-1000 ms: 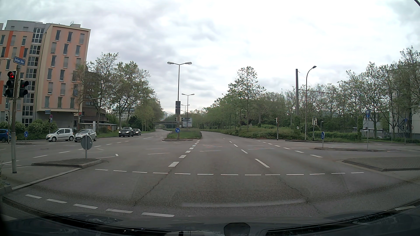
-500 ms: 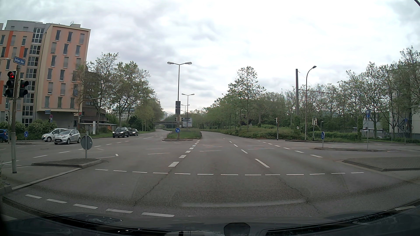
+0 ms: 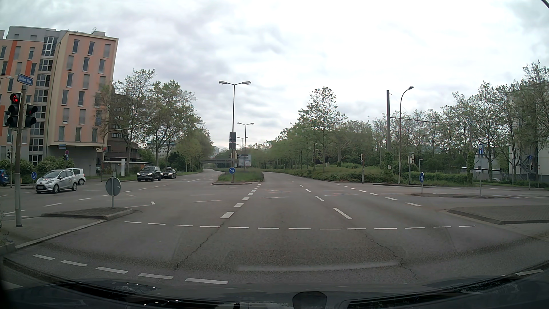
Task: Follow the waypoints while adhering to traffic rules and regulations
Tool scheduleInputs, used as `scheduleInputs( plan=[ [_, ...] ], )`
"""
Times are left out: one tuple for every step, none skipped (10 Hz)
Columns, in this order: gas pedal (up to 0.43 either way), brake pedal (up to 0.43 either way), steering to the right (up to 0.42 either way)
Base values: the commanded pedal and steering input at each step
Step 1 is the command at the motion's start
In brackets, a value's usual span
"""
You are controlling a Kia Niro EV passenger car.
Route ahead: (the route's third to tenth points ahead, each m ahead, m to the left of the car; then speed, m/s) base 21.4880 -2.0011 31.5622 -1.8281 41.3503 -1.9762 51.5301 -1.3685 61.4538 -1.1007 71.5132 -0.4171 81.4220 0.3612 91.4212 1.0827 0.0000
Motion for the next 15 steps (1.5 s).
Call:
scheduleInputs(
  plan=[
    [0.000, 0.226, 0.012],
    [0.000, 0.226, 0.012],
    [0.000, 0.226, 0.013],
    [0.000, 0.226, 0.012],
    [0.000, 0.226, 0.012],
    [0.000, 0.226, 0.012],
    [0.000, 0.226, 0.012],
    [0.000, 0.226, 0.013],
    [0.000, 0.226, 0.012],
    [0.000, 0.226, 0.012],
    [0.000, 0.226, 0.012],
    [0.000, 0.226, 0.012],
    [0.000, 0.226, 0.012],
    [0.000, 0.226, 0.012],
    [0.000, 0.226, 0.012]
  ],
)
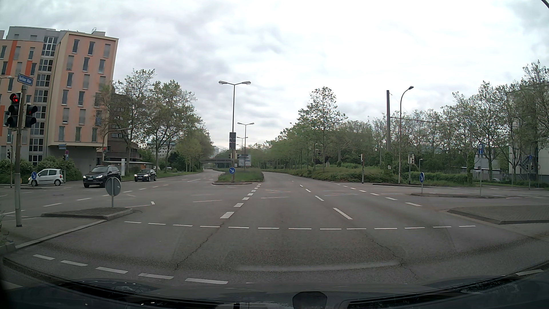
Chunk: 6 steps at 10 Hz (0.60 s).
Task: Follow the waypoints while adhering to traffic rules and regulations
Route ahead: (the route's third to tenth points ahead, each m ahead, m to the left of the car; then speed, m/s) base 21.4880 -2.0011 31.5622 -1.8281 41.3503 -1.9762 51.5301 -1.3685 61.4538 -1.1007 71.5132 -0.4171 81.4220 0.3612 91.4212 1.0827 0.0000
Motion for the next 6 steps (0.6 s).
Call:
scheduleInputs(
  plan=[
    [0.000, 0.226, 0.012],
    [0.000, 0.226, 0.012],
    [0.000, 0.226, 0.012],
    [0.000, 0.226, 0.012],
    [0.000, 0.226, 0.012],
    [0.000, 0.226, 0.012]
  ],
)
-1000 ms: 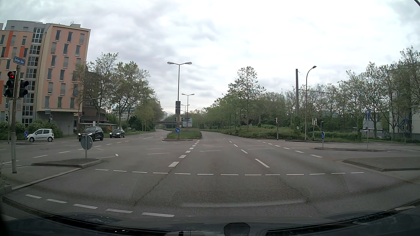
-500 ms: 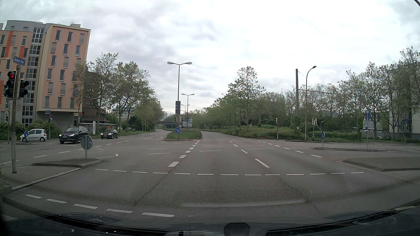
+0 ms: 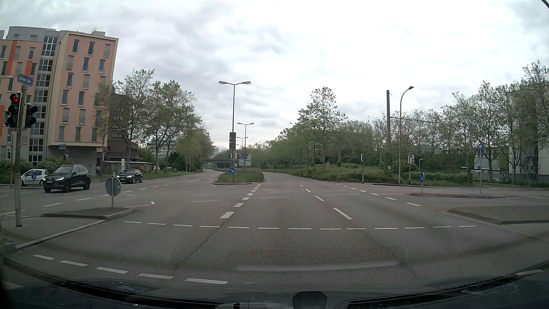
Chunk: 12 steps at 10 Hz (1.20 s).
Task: Follow the waypoints while adhering to traffic rules and regulations
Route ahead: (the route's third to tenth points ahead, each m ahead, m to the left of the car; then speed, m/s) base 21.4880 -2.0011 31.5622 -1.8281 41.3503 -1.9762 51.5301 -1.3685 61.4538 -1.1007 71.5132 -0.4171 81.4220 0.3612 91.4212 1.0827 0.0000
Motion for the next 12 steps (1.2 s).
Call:
scheduleInputs(
  plan=[
    [0.000, 0.226, 0.012],
    [0.000, 0.226, 0.012],
    [0.000, 0.226, 0.012],
    [0.000, 0.226, 0.013],
    [0.000, 0.232, 0.012],
    [0.000, 0.085, 0.012],
    [0.000, 0.000, 0.012],
    [0.000, 0.000, 0.012],
    [0.000, 0.000, 0.012],
    [0.138, 0.000, 0.012],
    [0.209, 0.000, 0.012],
    [0.209, 0.000, 0.013]
  ],
)
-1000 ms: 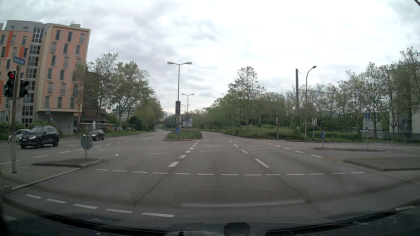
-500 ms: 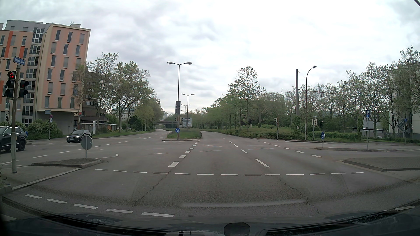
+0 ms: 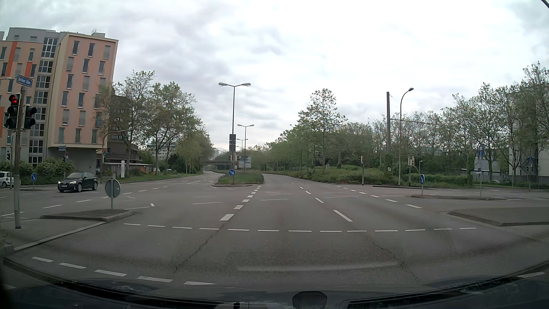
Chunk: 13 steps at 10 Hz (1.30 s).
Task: Follow the waypoints while adhering to traffic rules and regulations
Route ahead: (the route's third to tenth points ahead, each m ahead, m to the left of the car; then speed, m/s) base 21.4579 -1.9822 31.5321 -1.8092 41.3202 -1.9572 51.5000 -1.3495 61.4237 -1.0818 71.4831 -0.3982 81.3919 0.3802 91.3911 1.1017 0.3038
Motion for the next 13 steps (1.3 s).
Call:
scheduleInputs(
  plan=[
    [0.220, 0.000, 0.012],
    [0.240, 0.000, 0.012],
    [0.260, 0.000, 0.012],
    [0.280, 0.000, 0.012],
    [0.287, 0.000, 0.012],
    [0.299, 0.000, 0.012],
    [0.299, 0.000, 0.012],
    [0.299, 0.000, 0.011],
    [0.299, 0.000, 0.010],
    [0.299, 0.000, 0.009],
    [0.299, 0.000, 0.008],
    [0.299, 0.000, 0.008],
    [0.299, 0.000, 0.008]
  ],
)
